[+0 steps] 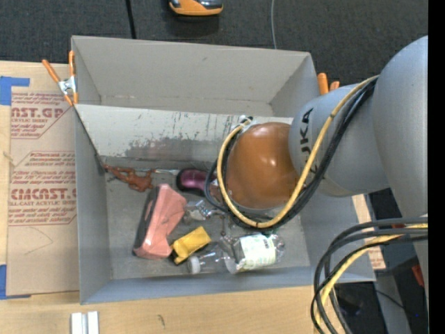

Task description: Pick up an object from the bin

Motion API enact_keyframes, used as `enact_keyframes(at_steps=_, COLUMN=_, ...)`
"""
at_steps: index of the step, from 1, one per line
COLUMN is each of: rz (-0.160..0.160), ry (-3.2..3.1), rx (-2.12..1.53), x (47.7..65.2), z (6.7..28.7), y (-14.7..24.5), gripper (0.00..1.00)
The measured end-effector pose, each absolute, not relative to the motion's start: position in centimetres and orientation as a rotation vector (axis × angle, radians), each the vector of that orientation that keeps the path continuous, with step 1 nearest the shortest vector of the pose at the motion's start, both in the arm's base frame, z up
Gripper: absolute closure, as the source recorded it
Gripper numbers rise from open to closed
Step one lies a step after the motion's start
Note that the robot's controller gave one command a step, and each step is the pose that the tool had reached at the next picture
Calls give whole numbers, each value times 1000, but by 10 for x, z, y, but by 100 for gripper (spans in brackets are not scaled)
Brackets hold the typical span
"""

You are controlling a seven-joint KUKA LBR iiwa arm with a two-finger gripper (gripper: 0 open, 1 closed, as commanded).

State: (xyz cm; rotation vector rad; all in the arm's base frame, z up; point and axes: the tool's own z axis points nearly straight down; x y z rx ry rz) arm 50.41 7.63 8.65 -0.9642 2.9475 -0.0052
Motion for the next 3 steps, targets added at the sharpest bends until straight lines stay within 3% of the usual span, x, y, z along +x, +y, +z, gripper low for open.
enact_keyframes(at_steps=2, rz=-5, ry=2966, rx=-942, x=508, z=85, y=95, gripper=0)
enact_keyframes(at_steps=3, rz=-2, ry=2859, rx=-1269, x=487, z=73, y=106, gripper=100)
